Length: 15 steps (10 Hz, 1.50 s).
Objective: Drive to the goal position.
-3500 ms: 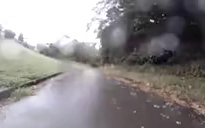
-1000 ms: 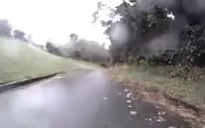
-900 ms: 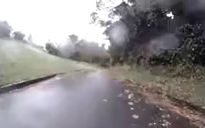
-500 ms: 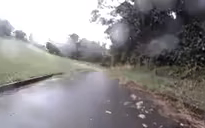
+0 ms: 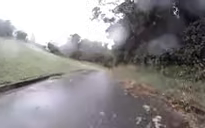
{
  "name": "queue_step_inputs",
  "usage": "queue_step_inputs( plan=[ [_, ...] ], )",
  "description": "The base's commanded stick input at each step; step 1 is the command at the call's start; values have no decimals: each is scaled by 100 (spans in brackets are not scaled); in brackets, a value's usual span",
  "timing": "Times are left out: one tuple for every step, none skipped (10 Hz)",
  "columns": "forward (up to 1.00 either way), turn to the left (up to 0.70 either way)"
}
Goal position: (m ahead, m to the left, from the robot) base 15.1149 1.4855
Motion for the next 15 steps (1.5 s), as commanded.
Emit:
queue_step_inputs(
  plan=[
    [100,0],
    [100,0],
    [100,0],
    [100,0],
    [100,0],
    [100,0],
    [100,0],
    [100,0],
    [100,0],
    [100,0],
    [100,0],
    [100,0],
    [100,0],
    [100,0],
    [100,0]
  ],
)
